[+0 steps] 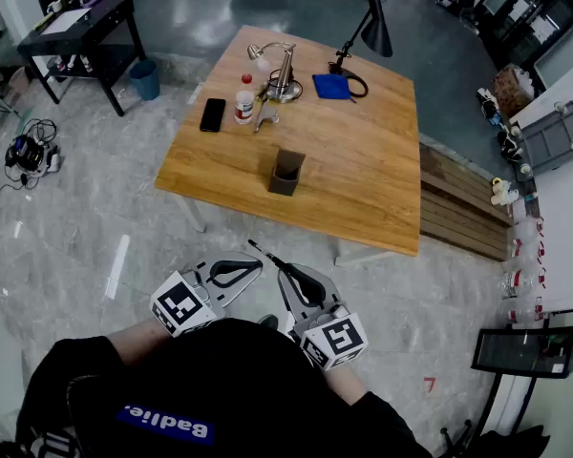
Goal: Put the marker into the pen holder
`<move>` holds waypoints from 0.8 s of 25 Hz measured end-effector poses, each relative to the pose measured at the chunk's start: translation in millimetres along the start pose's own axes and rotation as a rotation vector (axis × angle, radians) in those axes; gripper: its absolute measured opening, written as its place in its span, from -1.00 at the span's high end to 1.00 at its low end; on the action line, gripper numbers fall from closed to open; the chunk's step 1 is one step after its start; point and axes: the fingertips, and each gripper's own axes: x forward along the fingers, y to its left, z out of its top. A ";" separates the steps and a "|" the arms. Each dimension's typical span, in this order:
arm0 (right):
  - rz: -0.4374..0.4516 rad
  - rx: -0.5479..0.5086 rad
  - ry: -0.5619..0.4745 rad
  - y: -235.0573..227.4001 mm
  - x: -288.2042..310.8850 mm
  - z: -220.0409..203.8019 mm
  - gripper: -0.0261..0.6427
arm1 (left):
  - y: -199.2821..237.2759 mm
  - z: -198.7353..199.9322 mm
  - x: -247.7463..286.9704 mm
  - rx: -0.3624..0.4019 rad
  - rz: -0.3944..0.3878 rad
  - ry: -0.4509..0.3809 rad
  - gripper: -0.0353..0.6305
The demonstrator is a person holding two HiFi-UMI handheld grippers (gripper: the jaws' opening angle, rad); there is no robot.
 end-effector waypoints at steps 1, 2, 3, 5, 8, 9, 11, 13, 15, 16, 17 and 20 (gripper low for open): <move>-0.003 0.002 0.001 0.2 -0.4 -1.0 0.78 | -0.4 -0.4 -0.6 0.000 0.000 0.001 0.87; -0.005 0.004 0.001 0.7 -0.9 -1.7 0.78 | -1.0 -0.7 -1.3 0.001 0.000 0.002 0.87; -0.007 0.005 0.001 1.5 -1.6 -2.3 0.78 | -1.9 -0.9 -2.2 0.001 0.000 0.002 0.87; -0.007 0.005 0.001 4.3 -3.2 -2.8 0.78 | -4.6 -0.7 -4.5 0.002 0.000 0.003 0.87; -0.002 0.000 0.002 7.9 -4.3 -3.5 0.78 | -7.2 -1.7 -7.1 0.003 0.002 0.004 0.87; -0.002 0.001 0.001 8.0 -4.7 -3.7 0.78 | -7.8 -2.0 -7.3 0.004 0.003 0.005 0.87; -0.003 0.007 -0.009 6.9 -6.2 -3.1 0.78 | -9.3 -2.9 -7.1 0.004 0.006 0.008 0.87; -0.008 0.026 -0.031 3.5 -7.9 -2.2 0.78 | -10.2 -4.4 -6.3 0.004 0.009 0.013 0.87; -0.008 0.035 -0.047 -0.7 -8.9 -0.6 0.78 | -10.8 -5.8 -5.0 0.006 0.015 0.019 0.87; -0.006 0.034 -0.052 -2.9 -9.4 0.3 0.78 | -11.3 -6.2 -4.3 0.007 0.019 0.022 0.87; -0.003 0.034 -0.056 -5.1 -10.1 1.4 0.79 | -11.7 -6.3 -3.6 0.009 0.024 0.025 0.87; 0.004 0.037 -0.070 -13.7 -12.7 3.6 0.79 | -12.1 -5.3 0.3 0.014 0.046 0.032 0.87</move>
